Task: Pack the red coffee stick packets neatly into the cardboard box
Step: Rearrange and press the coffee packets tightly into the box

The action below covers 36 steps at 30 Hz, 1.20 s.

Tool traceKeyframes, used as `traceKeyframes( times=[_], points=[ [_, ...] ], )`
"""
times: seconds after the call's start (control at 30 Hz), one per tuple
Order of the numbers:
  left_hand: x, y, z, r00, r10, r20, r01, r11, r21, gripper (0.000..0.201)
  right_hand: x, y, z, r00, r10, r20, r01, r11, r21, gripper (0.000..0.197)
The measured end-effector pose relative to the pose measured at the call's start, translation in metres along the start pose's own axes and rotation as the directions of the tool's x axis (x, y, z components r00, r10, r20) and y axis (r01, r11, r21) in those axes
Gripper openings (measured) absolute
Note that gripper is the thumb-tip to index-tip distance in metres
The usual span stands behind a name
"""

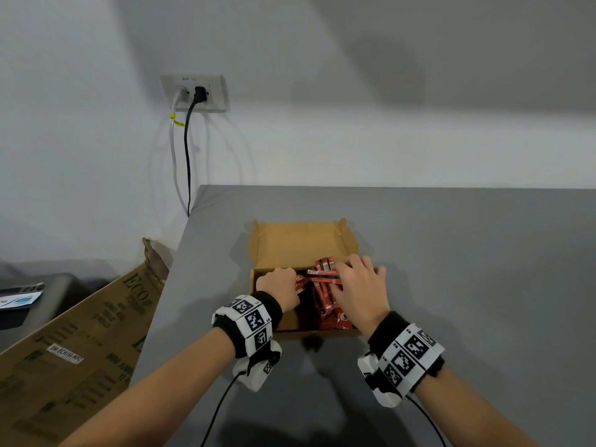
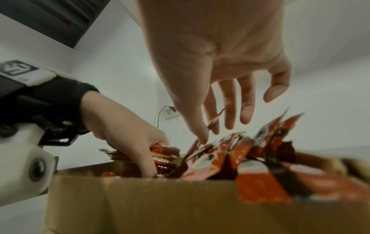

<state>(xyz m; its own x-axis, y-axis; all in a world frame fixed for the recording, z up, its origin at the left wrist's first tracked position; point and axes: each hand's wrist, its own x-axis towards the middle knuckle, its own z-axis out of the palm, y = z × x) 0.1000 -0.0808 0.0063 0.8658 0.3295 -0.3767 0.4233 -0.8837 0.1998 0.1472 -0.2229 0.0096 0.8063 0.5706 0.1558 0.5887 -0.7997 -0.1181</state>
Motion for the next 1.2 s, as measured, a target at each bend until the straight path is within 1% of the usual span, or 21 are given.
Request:
traceKeyframes(
  times=[0.07,0.13,0.17,0.23,0.33,0.4,0.43,0.5,0.57,0.63,0.7,0.77,0.83,0.9,1.0,1.07,1.2],
  points=[
    [0.0,-0.006,-0.002,1.0,0.011,0.008,-0.011,0.999,-0.042,0.031,0.001,0.004,-0.001,1.0,-0.016,0.021,0.016,1.0,0.002,0.025],
    [0.0,-0.014,-0.008,0.999,0.04,0.01,-0.038,0.99,-0.137,0.014,0.001,0.007,-0.002,0.999,-0.018,0.031,0.017,0.999,0.031,0.026],
    [0.0,-0.019,-0.012,0.999,0.051,-0.009,-0.052,0.983,-0.178,0.009,0.002,0.009,-0.003,0.999,-0.017,0.028,0.016,0.999,0.044,0.026],
    [-0.001,-0.026,-0.021,0.997,0.045,-0.061,-0.058,0.972,-0.229,0.009,0.002,0.011,-0.002,1.0,-0.018,0.017,0.017,0.998,0.055,0.025],
    [0.0,-0.034,-0.031,0.988,0.021,-0.153,-0.068,0.949,-0.307,0.009,0.001,0.011,0.002,0.999,-0.029,-0.046,0.033,0.997,0.076,0.018],
    [0.002,-0.038,-0.032,0.987,0.046,-0.155,-0.092,0.948,-0.305,0.01,0.001,0.011,0.003,0.997,-0.027,-0.068,0.033,0.997,0.074,0.018],
    [0.003,-0.04,-0.031,0.988,0.077,-0.134,-0.112,0.954,-0.279,0.009,0.002,0.012,0.003,0.998,-0.024,-0.063,0.029,0.997,0.078,0.018],
    [0.005,-0.042,-0.028,0.985,0.16,-0.067,-0.169,0.972,-0.161,0.003,0.003,0.013,0.001,0.999,-0.008,-0.046,0.013,0.995,0.098,0.021],
    [0.004,-0.041,-0.027,0.966,0.257,0.007,-0.257,0.966,-0.026,0.007,0.004,0.015,-0.002,0.999,0.02,-0.042,-0.014,0.992,0.128,0.023],
    [0.001,-0.037,-0.026,0.923,0.374,0.094,-0.376,0.927,0.001,0.011,0.004,0.016,-0.004,0.998,0.041,-0.042,-0.034,0.988,0.151,0.025],
    [-0.002,-0.035,-0.025,0.873,0.458,0.169,-0.477,0.874,0.095,0.025,0.004,0.018,-0.005,0.997,0.06,-0.048,-0.051,0.982,0.18,0.025],
    [-0.002,-0.034,-0.022,0.845,0.478,0.238,-0.528,0.815,0.239,0.046,0.004,0.02,-0.005,0.995,0.087,-0.051,-0.074,0.972,0.222,0.025],
    [-0.002,-0.034,-0.021,0.843,0.441,0.309,-0.532,0.774,0.345,0.059,0.005,0.022,-0.006,0.993,0.106,-0.054,-0.089,0.963,0.256,0.025],
    [-0.001,-0.031,-0.019,0.853,0.387,0.35,-0.514,0.741,0.433,0.065,0.004,0.023,-0.006,0.992,0.111,-0.058,-0.092,0.961,0.262,0.026],
    [0.0,-0.029,-0.014,0.861,0.373,0.347,-0.508,0.681,0.527,0.069,0.004,0.025,-0.003,0.993,0.102,-0.056,-0.082,0.956,0.282,0.027],
    [0.002,-0.029,-0.011,0.851,0.405,0.335,-0.525,0.634,0.568,0.065,0.005,0.024,0.001,0.995,0.081,-0.057,-0.058,0.941,0.332,0.027],
    [0.005,-0.03,-0.009,0.807,0.5,0.314,-0.577,0.553,0.601,0.039,0.006,0.021,0.004,0.997,0.029,-0.071,0.003,0.91,0.414,0.024]
  ],
)
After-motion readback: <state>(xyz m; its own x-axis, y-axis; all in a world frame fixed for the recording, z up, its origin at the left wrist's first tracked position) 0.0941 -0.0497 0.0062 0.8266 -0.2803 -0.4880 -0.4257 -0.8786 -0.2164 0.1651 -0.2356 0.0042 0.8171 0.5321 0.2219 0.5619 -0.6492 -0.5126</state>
